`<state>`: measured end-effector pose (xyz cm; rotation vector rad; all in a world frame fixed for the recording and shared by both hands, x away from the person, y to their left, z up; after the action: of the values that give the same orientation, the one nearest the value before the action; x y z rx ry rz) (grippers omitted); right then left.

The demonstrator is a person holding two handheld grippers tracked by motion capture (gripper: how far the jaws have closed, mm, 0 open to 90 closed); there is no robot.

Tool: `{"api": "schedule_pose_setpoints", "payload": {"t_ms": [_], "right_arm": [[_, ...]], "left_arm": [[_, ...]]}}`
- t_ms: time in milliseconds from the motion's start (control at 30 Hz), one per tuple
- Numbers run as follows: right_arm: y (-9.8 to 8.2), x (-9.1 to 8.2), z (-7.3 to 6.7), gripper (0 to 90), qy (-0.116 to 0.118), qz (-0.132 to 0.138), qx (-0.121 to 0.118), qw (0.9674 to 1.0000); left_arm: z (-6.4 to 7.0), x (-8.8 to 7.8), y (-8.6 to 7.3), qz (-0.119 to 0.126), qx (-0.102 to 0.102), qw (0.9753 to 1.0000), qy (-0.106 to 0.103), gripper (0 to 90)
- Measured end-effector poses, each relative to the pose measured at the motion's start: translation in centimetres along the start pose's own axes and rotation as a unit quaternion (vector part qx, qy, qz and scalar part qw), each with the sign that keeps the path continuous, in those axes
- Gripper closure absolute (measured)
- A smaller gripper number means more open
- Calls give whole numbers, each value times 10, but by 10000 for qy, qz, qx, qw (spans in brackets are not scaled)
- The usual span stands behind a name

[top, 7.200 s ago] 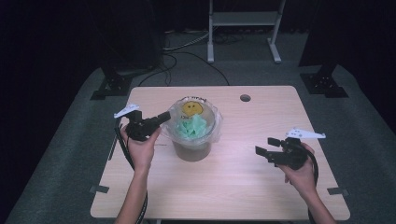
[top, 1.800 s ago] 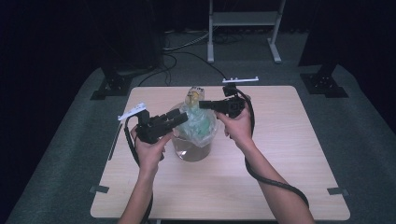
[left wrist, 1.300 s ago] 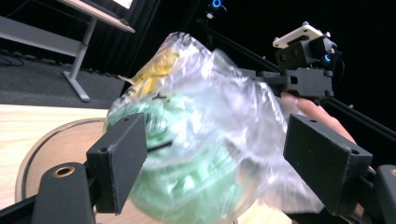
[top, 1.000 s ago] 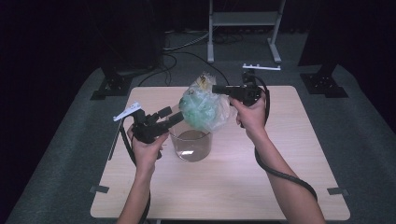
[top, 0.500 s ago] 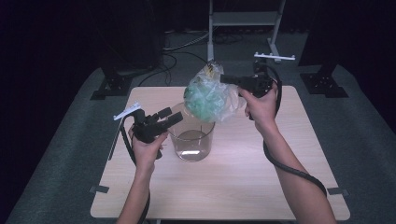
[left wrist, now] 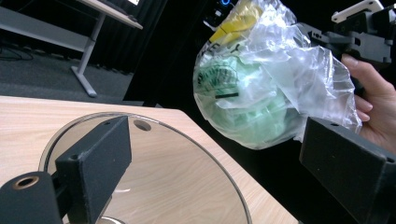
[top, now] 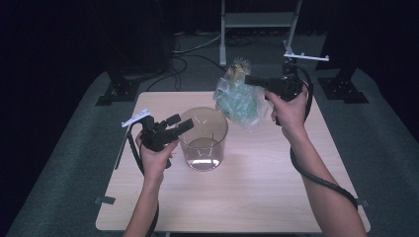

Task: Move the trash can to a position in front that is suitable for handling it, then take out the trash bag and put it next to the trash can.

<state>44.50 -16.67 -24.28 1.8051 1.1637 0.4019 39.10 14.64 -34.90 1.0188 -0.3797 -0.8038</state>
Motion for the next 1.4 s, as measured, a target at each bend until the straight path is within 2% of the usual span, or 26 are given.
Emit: {"api": "schedule_pose_setpoints", "payload": {"t_ms": [300, 700, 1100, 1400], "right_arm": [[-10, -19, 21, 900, -123, 24, 169, 9998], [-23, -30, 50, 900, -293, 112, 466, 9984], [-45, -23, 80, 900, -420, 8, 715, 9966], [-58, -18, 93, 900, -457, 15, 893, 9950]], "left_arm": [[6, -1, 2, 25, 147, 9999, -28, 78], [4, 5, -3, -95, 155, 9998, 8, 78], [5, 10, -5, -149, 151, 9998, 32, 77], [5, 10, -6, -153, 159, 9997, 44, 78]]}}
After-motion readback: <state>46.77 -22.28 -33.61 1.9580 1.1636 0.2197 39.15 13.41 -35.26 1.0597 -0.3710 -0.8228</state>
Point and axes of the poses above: each handheld gripper's, and its own axes: x roughly forward along the jaws, y roughly out of its top, z roughly to its right, the point moved 4 cm from there along x, roughly forward along the jaws, and after that the axes turned 5 degrees about y, right-handed, at the moved point
